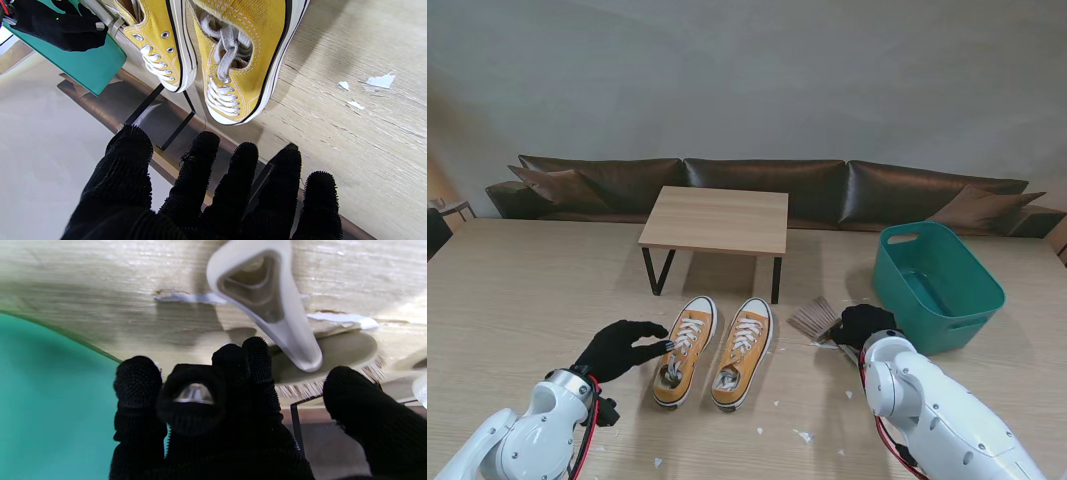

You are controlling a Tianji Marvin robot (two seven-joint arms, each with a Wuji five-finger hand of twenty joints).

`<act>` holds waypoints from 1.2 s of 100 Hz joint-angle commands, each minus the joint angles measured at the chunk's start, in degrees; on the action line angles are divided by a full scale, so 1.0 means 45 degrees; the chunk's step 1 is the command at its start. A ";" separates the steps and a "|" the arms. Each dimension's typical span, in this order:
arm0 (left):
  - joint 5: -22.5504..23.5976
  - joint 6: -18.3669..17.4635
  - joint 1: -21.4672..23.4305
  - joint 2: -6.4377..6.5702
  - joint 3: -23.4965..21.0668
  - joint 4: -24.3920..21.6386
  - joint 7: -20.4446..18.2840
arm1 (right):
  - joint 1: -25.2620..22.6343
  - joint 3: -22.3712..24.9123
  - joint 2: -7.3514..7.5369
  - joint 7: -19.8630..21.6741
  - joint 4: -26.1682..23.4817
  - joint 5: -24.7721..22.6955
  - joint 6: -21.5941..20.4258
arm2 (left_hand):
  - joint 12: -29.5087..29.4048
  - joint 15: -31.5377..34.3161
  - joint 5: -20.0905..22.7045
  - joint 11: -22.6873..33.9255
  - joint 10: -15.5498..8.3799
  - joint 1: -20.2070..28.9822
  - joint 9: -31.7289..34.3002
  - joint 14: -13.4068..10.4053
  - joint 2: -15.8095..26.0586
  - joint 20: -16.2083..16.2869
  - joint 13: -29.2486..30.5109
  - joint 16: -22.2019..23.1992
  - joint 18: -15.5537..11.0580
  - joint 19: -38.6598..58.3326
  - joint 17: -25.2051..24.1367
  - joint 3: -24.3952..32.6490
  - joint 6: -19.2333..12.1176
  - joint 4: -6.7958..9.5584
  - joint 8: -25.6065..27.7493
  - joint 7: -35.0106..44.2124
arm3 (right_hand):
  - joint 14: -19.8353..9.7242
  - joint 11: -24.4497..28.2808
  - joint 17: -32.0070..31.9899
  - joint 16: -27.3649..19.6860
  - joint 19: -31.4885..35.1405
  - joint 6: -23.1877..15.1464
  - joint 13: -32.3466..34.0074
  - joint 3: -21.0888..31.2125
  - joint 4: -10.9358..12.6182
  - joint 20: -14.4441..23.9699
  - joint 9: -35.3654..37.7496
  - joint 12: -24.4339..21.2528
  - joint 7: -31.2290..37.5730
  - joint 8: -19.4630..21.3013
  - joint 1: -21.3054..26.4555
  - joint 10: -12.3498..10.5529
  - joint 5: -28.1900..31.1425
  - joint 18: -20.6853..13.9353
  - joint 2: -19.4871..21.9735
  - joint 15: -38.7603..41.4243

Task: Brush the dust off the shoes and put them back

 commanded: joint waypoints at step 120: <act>0.3415 -0.0137 0.0838 0.0711 -0.0141 -0.1603 -0.3227 | -0.3137 0.1650 -0.0905 -0.3198 -0.3277 0.2640 -0.2602 | 0.4547 0.5356 -0.1155 0.1604 -0.0685 -0.0200 0.0095 -0.0759 -0.3514 0.2659 0.0387 0.4027 -0.1132 0.5241 -0.0184 0.5945 -0.2893 -0.0119 -0.0705 -0.0128 | 0.2040 -0.3300 -0.0841 -0.1680 -0.2703 -0.0475 -0.1978 -0.0846 0.0390 0.0444 -0.2615 -0.3368 -0.2552 -0.0618 -0.0048 0.1242 -0.0366 0.1045 -0.0058 -0.5864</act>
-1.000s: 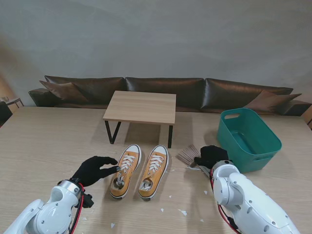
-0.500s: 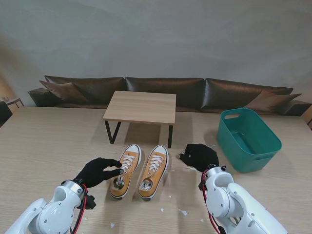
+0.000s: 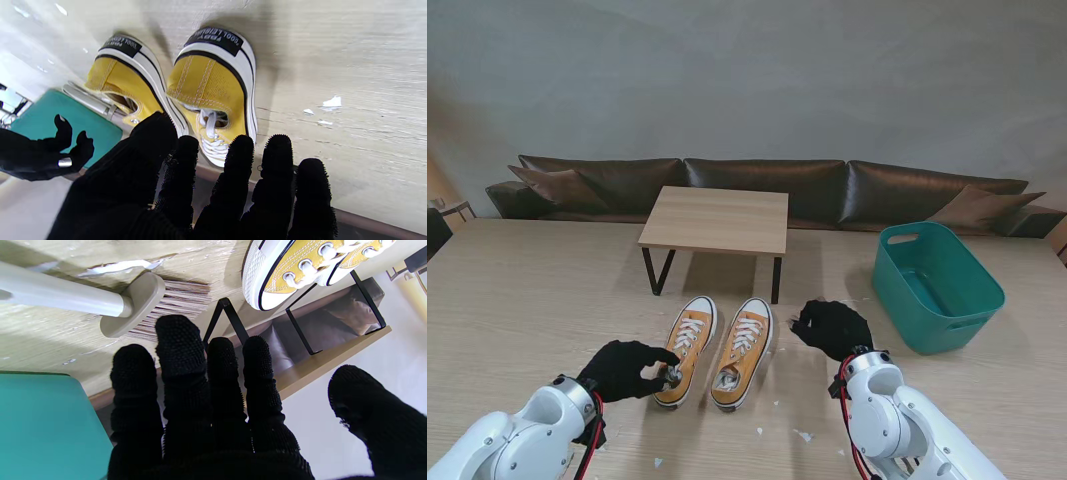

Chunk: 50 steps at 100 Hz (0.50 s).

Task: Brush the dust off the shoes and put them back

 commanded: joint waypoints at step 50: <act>0.1923 0.0849 0.0098 0.0276 0.0845 -0.0068 -0.1215 | -0.0108 0.0000 -0.0100 0.0069 -0.0020 0.0049 0.0140 | 0.3356 0.3236 0.0551 0.1876 -0.0411 -0.0252 -0.0257 -0.0571 -0.1130 -0.1775 0.0289 0.1907 -0.1050 0.6951 -0.1403 0.1537 -0.0653 -0.0181 0.0062 0.0636 | 0.0182 -0.0120 -0.0710 -0.0095 -0.0206 0.0148 0.0273 -0.0083 0.0264 0.0229 -0.0070 -0.0323 -0.0229 -0.0032 -0.0034 0.0284 -0.0024 0.0445 0.0024 -0.0010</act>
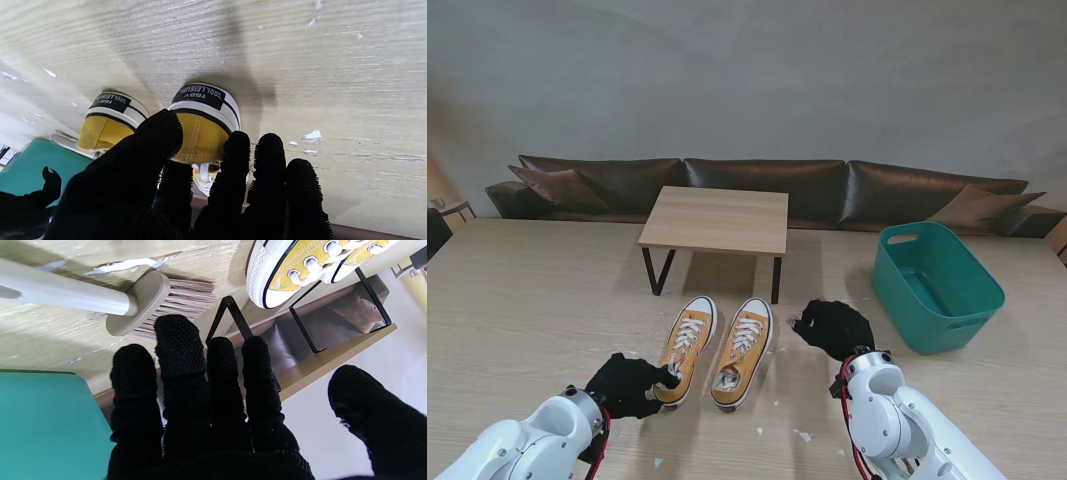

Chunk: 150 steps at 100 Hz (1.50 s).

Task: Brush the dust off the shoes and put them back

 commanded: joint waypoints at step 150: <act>-0.2192 -0.3604 -0.1896 -0.0195 -0.0757 -0.0137 0.0734 | 0.0874 -0.1344 -0.0333 -0.2213 0.1068 -0.0481 -0.3990 | 0.3961 0.1719 0.0852 0.1223 -0.1795 0.0566 0.6258 -0.0999 -0.4531 -0.2660 0.7909 0.0393 0.0559 0.4238 0.7877 0.6053 0.6096 0.0599 0.6053 1.6149 | -0.0138 -0.1136 -0.5435 -0.3357 -0.5139 -0.0885 -0.6527 -0.0771 -0.0275 -0.1228 -0.7326 -0.1839 -0.1915 -0.1371 0.0815 -0.0688 -0.6615 -0.0667 -0.3112 -0.6506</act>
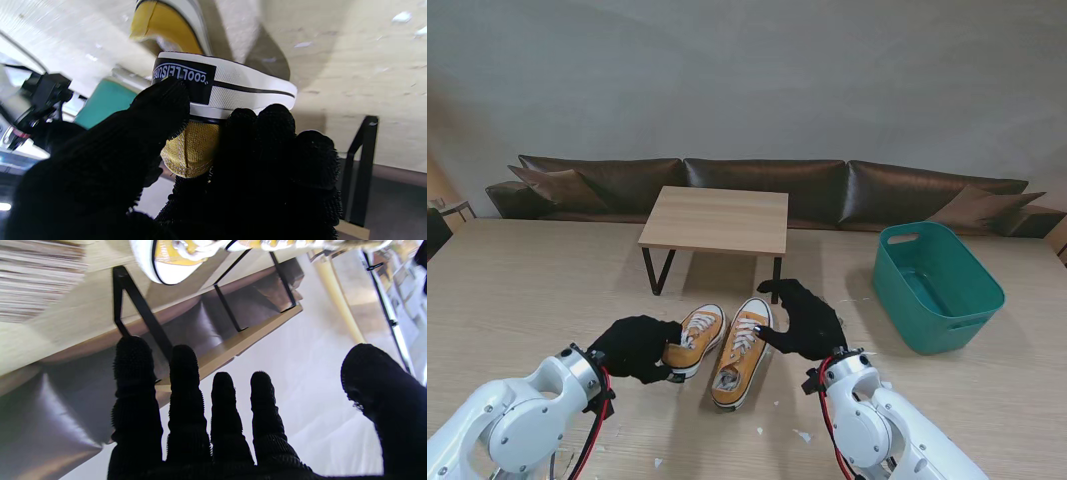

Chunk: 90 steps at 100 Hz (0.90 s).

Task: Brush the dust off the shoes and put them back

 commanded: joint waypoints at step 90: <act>-0.4010 0.0709 -0.2069 0.0381 0.0071 -0.1954 -0.3175 | 0.2276 -0.2893 -0.0287 -0.1549 0.1199 -0.1774 -0.0214 | 0.0928 0.1053 0.0826 0.0755 -0.1413 0.1282 0.0497 -0.0354 0.0382 0.0368 0.0907 0.0642 0.0181 0.0597 0.0280 0.2366 0.2937 0.1761 0.2602 0.4121 | -0.0200 -0.0247 -0.8400 -0.2386 -0.5100 0.2129 -0.2732 0.1668 -0.1291 -0.6610 -0.2534 -0.2193 -0.1197 -0.1796 -0.1854 0.0376 -0.2872 -0.2604 -0.3306 -0.2975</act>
